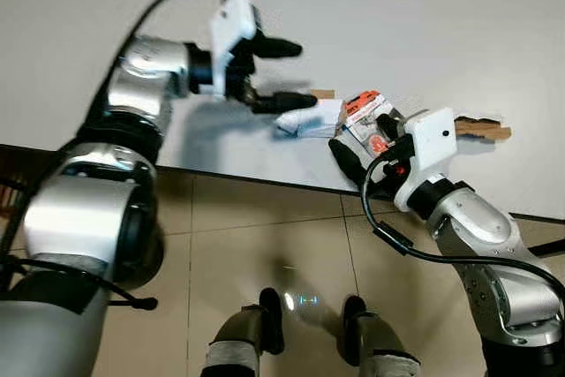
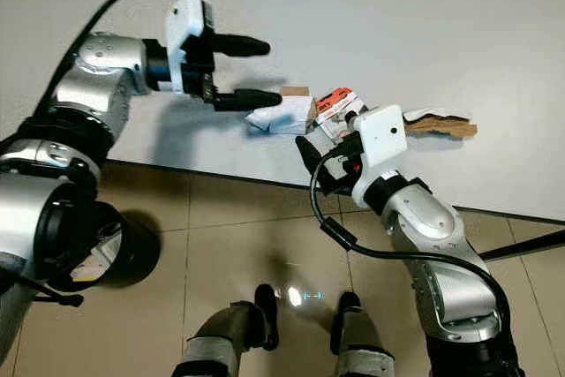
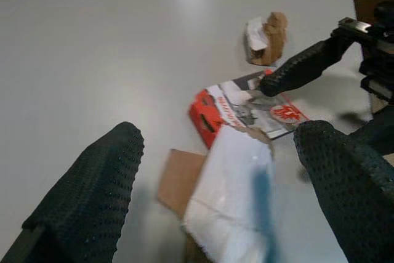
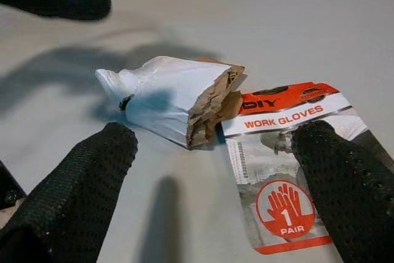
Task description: Picking trash to rubbish bin
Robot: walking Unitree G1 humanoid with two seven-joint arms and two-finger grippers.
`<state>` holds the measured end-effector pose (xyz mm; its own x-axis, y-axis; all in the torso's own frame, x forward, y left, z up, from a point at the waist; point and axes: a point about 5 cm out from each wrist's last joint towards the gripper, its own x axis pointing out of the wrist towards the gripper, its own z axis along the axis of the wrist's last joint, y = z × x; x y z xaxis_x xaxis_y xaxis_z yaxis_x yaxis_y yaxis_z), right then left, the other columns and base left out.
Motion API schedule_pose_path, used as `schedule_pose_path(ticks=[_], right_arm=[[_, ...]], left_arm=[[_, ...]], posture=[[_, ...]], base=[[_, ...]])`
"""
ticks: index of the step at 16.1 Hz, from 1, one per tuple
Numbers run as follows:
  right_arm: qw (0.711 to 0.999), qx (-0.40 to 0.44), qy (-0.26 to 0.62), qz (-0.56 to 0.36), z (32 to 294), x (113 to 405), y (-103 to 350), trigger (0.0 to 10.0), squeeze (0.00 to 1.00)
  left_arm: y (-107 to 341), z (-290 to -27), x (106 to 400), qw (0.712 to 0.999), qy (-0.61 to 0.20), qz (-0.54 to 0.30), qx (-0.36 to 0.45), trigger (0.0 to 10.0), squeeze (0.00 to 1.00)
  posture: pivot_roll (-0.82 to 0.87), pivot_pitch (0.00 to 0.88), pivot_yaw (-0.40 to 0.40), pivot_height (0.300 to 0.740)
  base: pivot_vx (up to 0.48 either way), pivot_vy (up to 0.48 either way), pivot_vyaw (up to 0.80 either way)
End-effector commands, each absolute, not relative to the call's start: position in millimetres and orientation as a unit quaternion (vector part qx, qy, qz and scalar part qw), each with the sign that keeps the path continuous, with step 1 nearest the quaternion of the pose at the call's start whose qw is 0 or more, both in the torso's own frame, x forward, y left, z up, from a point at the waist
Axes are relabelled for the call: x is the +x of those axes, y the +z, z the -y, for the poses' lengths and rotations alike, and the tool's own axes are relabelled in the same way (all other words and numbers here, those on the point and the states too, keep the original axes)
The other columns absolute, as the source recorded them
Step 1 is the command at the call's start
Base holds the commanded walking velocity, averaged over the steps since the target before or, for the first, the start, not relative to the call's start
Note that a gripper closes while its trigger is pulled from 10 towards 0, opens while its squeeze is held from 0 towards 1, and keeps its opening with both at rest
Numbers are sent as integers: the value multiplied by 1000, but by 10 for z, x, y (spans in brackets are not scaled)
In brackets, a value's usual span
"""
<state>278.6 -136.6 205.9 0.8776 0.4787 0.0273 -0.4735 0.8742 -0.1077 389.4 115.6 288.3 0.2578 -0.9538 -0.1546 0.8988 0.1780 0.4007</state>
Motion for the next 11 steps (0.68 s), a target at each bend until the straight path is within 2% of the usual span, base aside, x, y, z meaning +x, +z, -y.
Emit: schedule_pose_path(ticks=[1, 6, 11], right_arm=[[965, -43, 257, 23, 1321, 2746, 2018, 10000, 0], [967, -39, 251, 23, 1328, 2728, 2015, 10000, 0], [967, -38, 249, 24, 1331, 2732, 2014, 10000, 0]], left_arm=[[2853, -1127, 3898, 759, -611, 42, 219, 10000, 0], [2574, -920, 3945, 784, -575, 1, 234, 10000, 0], [2447, -899, 3930, 776, -581, -24, 246, 10000, 0]], posture=[[-79, 354, 147, 740], [-89, 357, 153, 740], [-87, 356, 155, 740]], base=[[0, 0, 0], [0, 0, 0], [0, 0, 0]])
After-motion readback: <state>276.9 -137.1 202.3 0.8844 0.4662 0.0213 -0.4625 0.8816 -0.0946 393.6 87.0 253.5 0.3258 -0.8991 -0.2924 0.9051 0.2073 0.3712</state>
